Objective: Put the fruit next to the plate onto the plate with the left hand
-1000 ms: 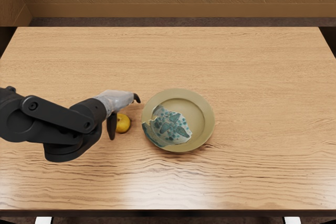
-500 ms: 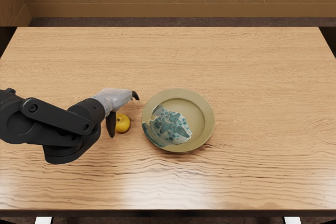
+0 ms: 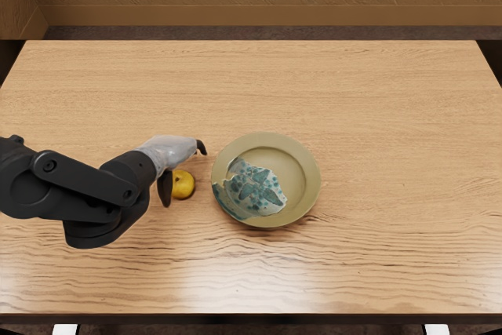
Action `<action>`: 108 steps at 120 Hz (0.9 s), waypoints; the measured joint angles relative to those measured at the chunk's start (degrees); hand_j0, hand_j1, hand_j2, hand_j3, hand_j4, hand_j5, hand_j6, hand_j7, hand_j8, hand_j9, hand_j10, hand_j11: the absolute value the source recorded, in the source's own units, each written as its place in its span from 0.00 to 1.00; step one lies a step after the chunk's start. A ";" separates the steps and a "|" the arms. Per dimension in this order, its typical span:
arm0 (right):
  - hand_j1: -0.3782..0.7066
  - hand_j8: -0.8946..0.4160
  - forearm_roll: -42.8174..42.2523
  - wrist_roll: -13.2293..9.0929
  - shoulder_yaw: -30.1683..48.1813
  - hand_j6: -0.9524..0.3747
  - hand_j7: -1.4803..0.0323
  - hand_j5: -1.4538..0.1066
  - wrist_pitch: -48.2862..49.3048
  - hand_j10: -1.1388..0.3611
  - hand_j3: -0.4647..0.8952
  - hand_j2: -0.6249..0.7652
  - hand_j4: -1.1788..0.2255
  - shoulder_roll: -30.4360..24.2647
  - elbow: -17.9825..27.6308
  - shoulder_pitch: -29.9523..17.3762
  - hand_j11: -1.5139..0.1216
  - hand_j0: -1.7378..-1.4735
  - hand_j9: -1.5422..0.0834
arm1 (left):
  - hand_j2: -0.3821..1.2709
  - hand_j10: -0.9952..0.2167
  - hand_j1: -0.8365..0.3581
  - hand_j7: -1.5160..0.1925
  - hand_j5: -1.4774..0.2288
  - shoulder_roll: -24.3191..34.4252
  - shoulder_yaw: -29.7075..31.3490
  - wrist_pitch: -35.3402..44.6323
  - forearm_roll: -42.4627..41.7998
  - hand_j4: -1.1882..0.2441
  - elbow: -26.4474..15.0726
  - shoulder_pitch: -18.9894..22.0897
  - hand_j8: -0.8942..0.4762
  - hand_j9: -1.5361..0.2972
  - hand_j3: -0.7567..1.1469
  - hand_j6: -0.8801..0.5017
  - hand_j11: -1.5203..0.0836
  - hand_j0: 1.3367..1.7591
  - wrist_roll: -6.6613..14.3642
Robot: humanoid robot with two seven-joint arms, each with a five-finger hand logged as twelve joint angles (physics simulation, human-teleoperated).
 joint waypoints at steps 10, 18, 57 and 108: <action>0.05 0.66 0.00 0.00 0.00 0.70 0.96 0.91 0.00 0.74 0.34 0.45 0.82 0.00 0.00 0.00 0.91 0.30 0.93 | 0.27 0.58 0.70 0.67 0.65 0.09 0.04 0.00 0.35 0.63 0.03 0.07 0.44 0.63 0.40 0.43 0.71 0.76 0.00; 0.05 0.66 0.00 0.01 0.00 0.70 0.96 0.91 0.00 0.74 0.34 0.45 0.82 0.00 0.00 0.00 0.91 0.30 0.93 | 0.27 0.57 0.69 0.66 0.63 0.09 0.06 0.00 0.66 0.62 0.08 0.13 0.43 0.62 0.40 0.42 0.70 0.76 0.00; 0.05 0.66 0.00 0.03 0.00 0.70 0.96 0.91 0.00 0.74 0.34 0.45 0.82 0.00 0.00 0.00 0.91 0.30 0.93 | 0.27 0.53 0.64 0.62 0.59 -0.17 0.01 0.00 1.06 0.58 0.43 0.44 0.39 0.59 0.40 0.38 0.66 0.76 -0.04; 0.05 0.66 0.00 0.01 0.00 0.70 0.96 0.91 0.00 0.74 0.34 0.45 0.82 0.00 0.00 0.00 0.91 0.30 0.93 | 0.27 0.52 0.63 0.61 0.58 -0.18 -0.02 -0.03 1.09 0.57 0.50 0.70 0.39 0.58 0.40 0.37 0.65 0.76 -0.20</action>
